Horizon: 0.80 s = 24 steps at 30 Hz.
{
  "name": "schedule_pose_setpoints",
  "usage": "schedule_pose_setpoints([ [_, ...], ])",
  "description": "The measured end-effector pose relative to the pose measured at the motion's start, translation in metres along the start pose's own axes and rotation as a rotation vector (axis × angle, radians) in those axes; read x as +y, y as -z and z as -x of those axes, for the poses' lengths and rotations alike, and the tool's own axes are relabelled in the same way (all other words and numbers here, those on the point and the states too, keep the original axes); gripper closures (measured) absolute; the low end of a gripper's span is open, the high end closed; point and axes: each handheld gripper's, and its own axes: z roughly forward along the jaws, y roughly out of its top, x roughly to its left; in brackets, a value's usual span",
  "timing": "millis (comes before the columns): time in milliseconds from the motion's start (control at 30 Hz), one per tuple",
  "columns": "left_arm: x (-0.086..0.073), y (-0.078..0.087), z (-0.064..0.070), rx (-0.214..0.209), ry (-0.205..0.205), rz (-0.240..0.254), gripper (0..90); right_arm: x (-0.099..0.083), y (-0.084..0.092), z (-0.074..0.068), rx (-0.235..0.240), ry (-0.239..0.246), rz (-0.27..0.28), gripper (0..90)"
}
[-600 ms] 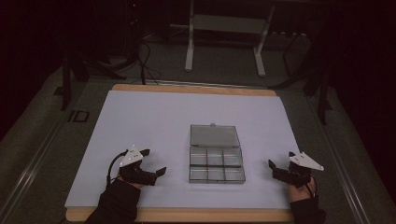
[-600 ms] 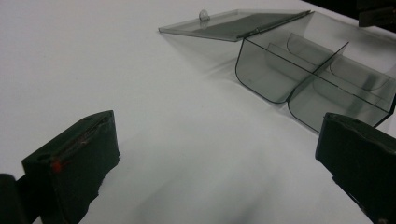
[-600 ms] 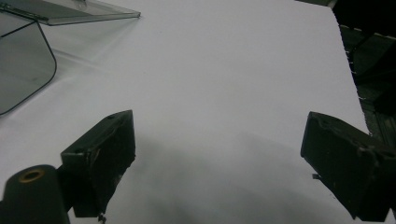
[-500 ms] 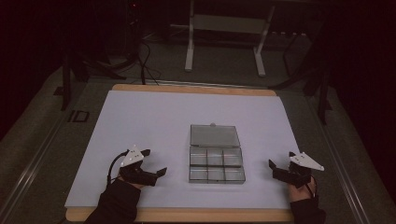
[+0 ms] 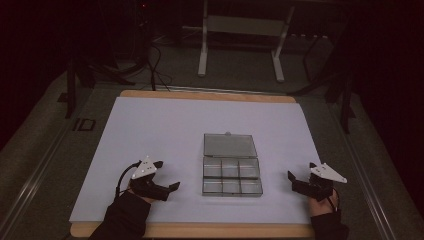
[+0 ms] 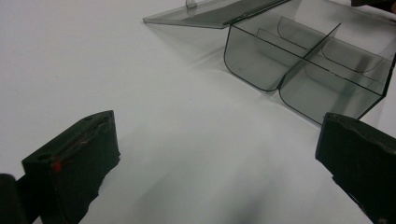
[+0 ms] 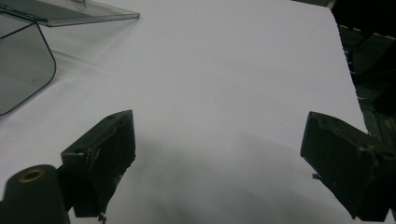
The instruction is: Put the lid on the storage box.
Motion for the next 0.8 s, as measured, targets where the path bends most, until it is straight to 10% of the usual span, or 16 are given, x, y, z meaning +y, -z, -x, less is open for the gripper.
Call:
schedule_pose_setpoints([
  [800, 0.029, -0.016, 0.006, -0.134, 0.036, -0.194, 1.0, 0.0, 0.001, 0.0, 0.006, -0.005, 0.003, 10.0],
])
